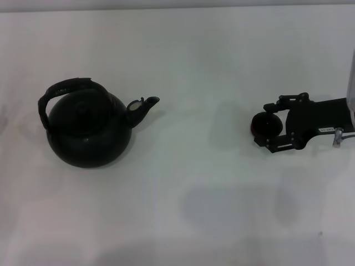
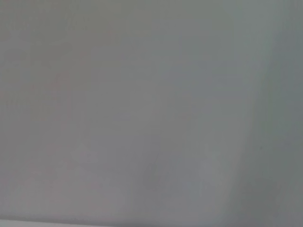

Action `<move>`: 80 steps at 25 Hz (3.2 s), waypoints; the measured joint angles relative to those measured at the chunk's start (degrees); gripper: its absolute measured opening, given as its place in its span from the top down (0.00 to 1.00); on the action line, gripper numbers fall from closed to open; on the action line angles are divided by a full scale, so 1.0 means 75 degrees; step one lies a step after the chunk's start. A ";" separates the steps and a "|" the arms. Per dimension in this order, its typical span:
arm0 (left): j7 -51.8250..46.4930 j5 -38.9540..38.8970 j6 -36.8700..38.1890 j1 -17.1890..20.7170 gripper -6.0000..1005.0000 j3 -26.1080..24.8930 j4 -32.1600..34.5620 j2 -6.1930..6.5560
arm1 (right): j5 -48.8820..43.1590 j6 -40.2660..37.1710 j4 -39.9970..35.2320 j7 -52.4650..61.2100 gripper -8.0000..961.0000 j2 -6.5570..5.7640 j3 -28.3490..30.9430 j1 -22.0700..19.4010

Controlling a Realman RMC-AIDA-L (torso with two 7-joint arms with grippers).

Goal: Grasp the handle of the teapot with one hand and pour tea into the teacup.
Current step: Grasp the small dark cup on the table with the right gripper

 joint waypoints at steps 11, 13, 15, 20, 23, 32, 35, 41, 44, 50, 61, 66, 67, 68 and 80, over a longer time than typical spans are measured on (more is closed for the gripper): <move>0.0024 0.0000 -0.0003 -0.0043 0.24 0.0000 -0.0010 0.0010 | -0.0002 -0.0391 -0.0002 -0.0037 0.11 0.0007 -0.0298 0.0011; 0.0024 0.0000 -0.0003 -0.0042 0.24 0.0000 -0.0009 0.0011 | -0.0001 -0.0433 -0.0002 -0.0040 0.11 0.0007 -0.0334 0.0010; 0.0024 0.0000 -0.0007 -0.0041 0.24 0.0000 -0.0008 0.0012 | -0.0001 -0.0451 -0.0001 -0.0046 0.11 0.0007 -0.0341 0.0011; 0.0023 0.0000 -0.0059 -0.0037 0.24 0.0000 -0.0007 0.0012 | 0.0021 -0.0451 0.0011 -0.0056 0.11 0.0007 -0.0327 0.0010; 0.0024 0.0003 -0.0062 -0.0036 0.24 0.0000 -0.0006 0.0012 | 0.0027 -0.0431 0.0015 -0.0061 0.11 0.0007 -0.0314 0.0010; 0.0024 0.0022 -0.0062 -0.0037 0.25 0.0000 -0.0026 0.0012 | 0.0002 -0.0418 0.0025 -0.0067 0.12 0.0007 -0.0293 0.0010; 0.0023 0.0029 -0.0062 -0.0037 0.25 0.0000 -0.0063 0.0012 | 0.0001 -0.0411 0.0032 -0.0071 0.12 0.0006 -0.0282 0.0003; 0.0023 0.0031 -0.0061 -0.0037 0.24 0.0000 -0.0099 0.0013 | -0.0003 -0.0412 0.0052 -0.0082 0.12 0.0007 -0.0271 -0.0025; 0.0023 0.0035 -0.0061 -0.0037 0.24 0.0000 -0.0101 0.0012 | -0.0003 -0.0415 0.0060 -0.0088 0.12 0.0007 -0.0271 -0.0038; 0.0023 0.0047 -0.0043 -0.0037 0.24 0.0000 -0.0101 0.0001 | -0.0002 -0.0414 0.0086 -0.0091 0.12 0.0001 -0.0267 -0.0049; 0.0023 0.0036 -0.0008 -0.0009 0.24 0.0000 -0.0100 0.0000 | 0.0010 -0.0396 0.0105 -0.0091 0.12 -0.0005 -0.0249 -0.0049; 0.0023 0.0022 -0.0002 -0.0004 0.25 0.0000 -0.0100 0.0000 | 0.0003 -0.0375 0.0079 -0.0084 0.12 -0.0005 -0.0266 -0.0057; 0.0023 0.0022 -0.0002 -0.0005 0.25 0.0000 -0.0100 0.0000 | 0.0002 -0.0372 0.0072 -0.0081 0.13 -0.0005 -0.0276 -0.0058; 0.0023 0.0020 -0.0002 -0.0007 0.24 0.0000 -0.0100 0.0000 | 0.0001 -0.0370 0.0062 -0.0079 0.13 -0.0005 -0.0285 -0.0059; 0.0023 0.0012 -0.0003 -0.0035 0.24 0.0000 -0.0100 0.0000 | -0.0020 -0.0410 0.0024 -0.0114 0.13 -0.0006 -0.0336 -0.0060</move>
